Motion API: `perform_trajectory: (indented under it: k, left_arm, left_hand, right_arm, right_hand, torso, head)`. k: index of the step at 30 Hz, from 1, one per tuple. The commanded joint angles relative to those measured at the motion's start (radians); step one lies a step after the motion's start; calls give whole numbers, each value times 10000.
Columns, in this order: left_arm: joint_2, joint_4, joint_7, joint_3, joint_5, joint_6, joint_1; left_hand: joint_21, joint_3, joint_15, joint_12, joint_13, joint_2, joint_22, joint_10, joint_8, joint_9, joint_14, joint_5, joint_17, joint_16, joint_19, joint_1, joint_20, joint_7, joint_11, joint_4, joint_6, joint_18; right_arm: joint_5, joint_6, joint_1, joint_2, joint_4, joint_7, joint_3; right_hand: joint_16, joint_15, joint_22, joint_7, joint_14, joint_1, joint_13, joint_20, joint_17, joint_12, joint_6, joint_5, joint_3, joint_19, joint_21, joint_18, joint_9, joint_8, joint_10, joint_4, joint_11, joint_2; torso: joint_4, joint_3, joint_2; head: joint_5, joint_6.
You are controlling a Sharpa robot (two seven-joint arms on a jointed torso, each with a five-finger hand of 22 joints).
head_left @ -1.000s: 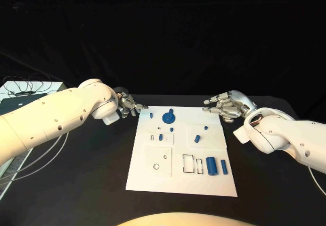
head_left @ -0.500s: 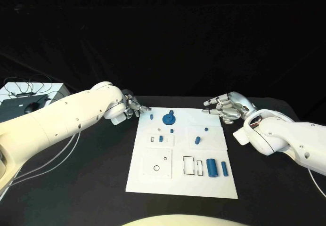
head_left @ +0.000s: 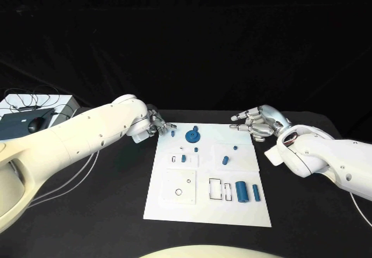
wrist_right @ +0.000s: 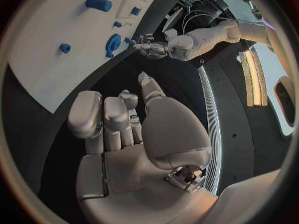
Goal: Assemble the parts on the task board
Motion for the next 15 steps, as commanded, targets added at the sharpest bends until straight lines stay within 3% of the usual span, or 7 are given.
perform_trajectory:
  k: [1, 4, 6, 15]
  left_arm:
    - [67, -70, 128, -1, 22, 316, 39]
    - [101, -112, 118, -2, 85, 397, 58]
    - [117, -139, 106, -3, 103, 470, 66]
    - [291, -384, 3, -32, 62, 890, 104]
  left_hand:
    - [131, -48, -18, 68, 13, -42, 85, -53, 68, 35, 26, 83, 87, 129, 51, -129, 15, 1, -12, 30, 43, 160]
    - [311, 220, -34, 124, 49, -331, 287, -45, 303, 363, 44, 80, 204, 275, 86, -332, 14, -50, -23, 306, -31, 155]
    - [397, 252, -67, 199, 101, -361, 365, -31, 493, 667, 74, 80, 269, 347, 120, -444, -3, -104, -79, 308, -28, 135]
    - [711, 262, -187, 948, 508, -224, 725, -162, 1870, 3550, 161, 191, 564, 637, 222, -483, -122, -406, -279, 168, -519, 15]
  right_arm:
    - [-3, -4, 1, 9, -5, 76, 6]
    - [-4, 0, 1, 8, -7, 68, 6]
    - [-5, 2, 1, 8, -6, 64, 6]
    - [-16, 6, 1, 7, 26, 54, 6]
  right_hand:
    - [-21, -33, 1314, 54, 12, -49, -7, -15, -8, -36, -7, 29, -2, -72, -51, 182, 8, 18, -72, -71, 27, 6]
    - [-21, -33, 1314, 54, 12, -49, -7, -15, -8, -36, -7, 29, -2, -72, -51, 182, 8, 18, -72, -71, 27, 6]
    - [-21, -33, 1314, 54, 12, -49, -7, -15, -8, -36, -7, 29, -2, -72, -51, 182, 8, 18, -72, -71, 27, 6]
    - [-43, -37, 1317, 53, 18, -57, -22, -20, -15, -32, -7, 51, 15, -62, -57, 179, 8, 17, -55, -87, 24, 3]
  torso:
    - [-13, 14, -4]
    - [-13, 20, -4]
    - [-10, 21, -4]
    - [-5, 17, -6]
  head:
    - [-13, -16]
    - [-22, -23]
    - [-34, -29]
    - [-66, -37]
